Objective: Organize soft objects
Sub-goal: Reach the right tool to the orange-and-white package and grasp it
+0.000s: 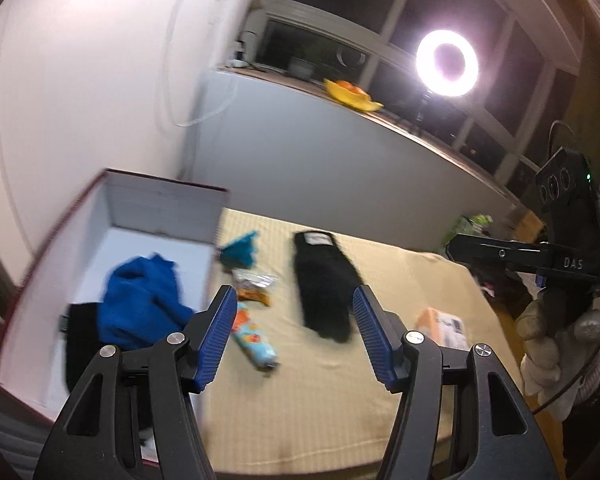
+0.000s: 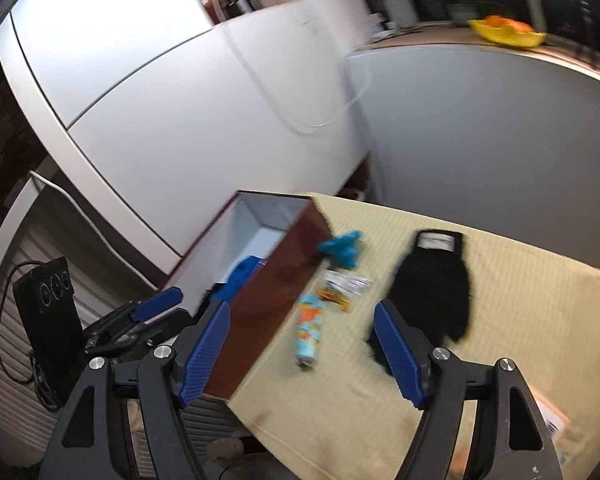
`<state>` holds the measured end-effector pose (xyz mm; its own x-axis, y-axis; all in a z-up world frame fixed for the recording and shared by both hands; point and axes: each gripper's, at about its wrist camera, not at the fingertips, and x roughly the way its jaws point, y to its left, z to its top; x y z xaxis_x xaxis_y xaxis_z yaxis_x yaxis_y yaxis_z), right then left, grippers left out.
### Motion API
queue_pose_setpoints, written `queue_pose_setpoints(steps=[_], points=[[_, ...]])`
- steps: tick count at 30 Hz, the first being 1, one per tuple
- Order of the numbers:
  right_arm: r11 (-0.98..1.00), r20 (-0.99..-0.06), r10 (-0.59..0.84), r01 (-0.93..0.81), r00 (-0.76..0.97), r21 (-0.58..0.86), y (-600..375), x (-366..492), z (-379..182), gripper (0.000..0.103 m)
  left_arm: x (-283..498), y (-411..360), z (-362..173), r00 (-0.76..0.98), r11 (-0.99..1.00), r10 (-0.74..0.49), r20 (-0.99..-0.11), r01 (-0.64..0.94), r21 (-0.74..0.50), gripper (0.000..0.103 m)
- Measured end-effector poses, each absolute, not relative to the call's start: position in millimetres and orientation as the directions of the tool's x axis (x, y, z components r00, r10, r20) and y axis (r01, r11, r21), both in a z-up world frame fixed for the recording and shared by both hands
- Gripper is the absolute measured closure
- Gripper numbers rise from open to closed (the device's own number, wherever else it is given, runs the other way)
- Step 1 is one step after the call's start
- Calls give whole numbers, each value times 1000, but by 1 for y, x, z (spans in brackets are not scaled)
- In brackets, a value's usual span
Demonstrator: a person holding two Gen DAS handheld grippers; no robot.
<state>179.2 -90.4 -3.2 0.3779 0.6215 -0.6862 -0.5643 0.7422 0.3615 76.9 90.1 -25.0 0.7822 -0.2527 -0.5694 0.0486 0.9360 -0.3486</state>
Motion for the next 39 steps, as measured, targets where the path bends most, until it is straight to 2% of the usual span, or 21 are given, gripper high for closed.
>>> queue_pose_setpoints(steps=[9, 15, 23, 39], points=[[851, -699, 515, -392, 496, 349, -206, 162, -18, 32, 96, 20, -49, 696, 902, -399, -596, 180, -393, 43], [868, -723, 497, -273, 479, 415, -258, 162, -55, 32, 110, -32, -71, 615, 884, -460, -640, 250, -396, 43], [867, -760, 496, -187, 420, 462, -282, 167, -99, 32, 119, -83, -97, 511, 852, -523, -682, 329, -407, 43], [864, -799, 502, -153, 332, 479, -281, 180, -138, 32, 139, -128, -127, 375, 824, -545, -750, 403, -398, 43]])
